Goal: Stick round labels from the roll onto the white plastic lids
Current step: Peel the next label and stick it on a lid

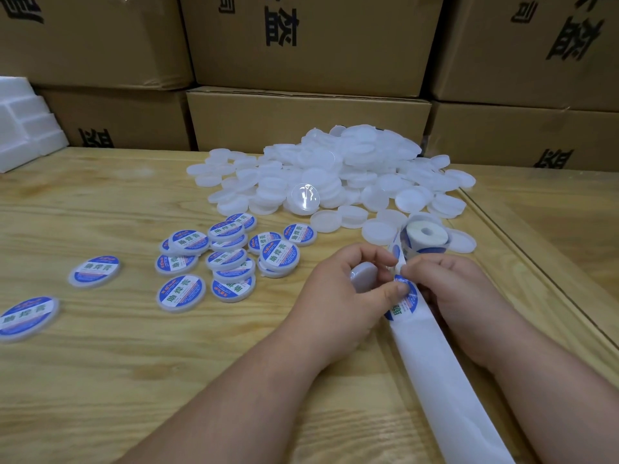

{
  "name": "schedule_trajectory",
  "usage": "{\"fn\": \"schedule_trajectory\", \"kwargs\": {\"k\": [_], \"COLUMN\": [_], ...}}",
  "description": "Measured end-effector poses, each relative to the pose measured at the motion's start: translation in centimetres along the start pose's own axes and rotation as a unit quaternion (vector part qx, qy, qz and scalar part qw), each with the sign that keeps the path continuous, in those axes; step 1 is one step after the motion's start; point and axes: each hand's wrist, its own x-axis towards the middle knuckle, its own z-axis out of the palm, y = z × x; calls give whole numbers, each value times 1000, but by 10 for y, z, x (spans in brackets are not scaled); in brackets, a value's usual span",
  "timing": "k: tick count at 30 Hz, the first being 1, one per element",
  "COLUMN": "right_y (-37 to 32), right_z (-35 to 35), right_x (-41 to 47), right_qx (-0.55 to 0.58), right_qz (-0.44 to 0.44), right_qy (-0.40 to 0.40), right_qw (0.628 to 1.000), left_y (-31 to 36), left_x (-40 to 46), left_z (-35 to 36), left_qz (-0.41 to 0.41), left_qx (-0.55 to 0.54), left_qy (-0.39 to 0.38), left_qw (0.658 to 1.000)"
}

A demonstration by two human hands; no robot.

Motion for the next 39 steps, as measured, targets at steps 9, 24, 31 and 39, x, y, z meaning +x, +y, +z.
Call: {"fn": "schedule_trajectory", "kwargs": {"k": [9,24,31,39], "right_y": [2,2,3,3], "right_z": [0,2,3,2], "right_x": [0,0,2,3], "right_qx": [-10,-35,-23,-8], "right_qz": [-29,-55,-32,-19], "right_qy": [-27,-39,17,20], "right_qw": [999,997,999,1000], "left_y": [4,2,3,8], "left_x": [-4,0,3,9], "left_z": [0,0,-3,-14], "left_qz": [18,-22,-62,-85], "left_qx": [10,51,-22,-250], "left_qy": [-13,2,40,104], "left_qw": [1000,998,997,959]}}
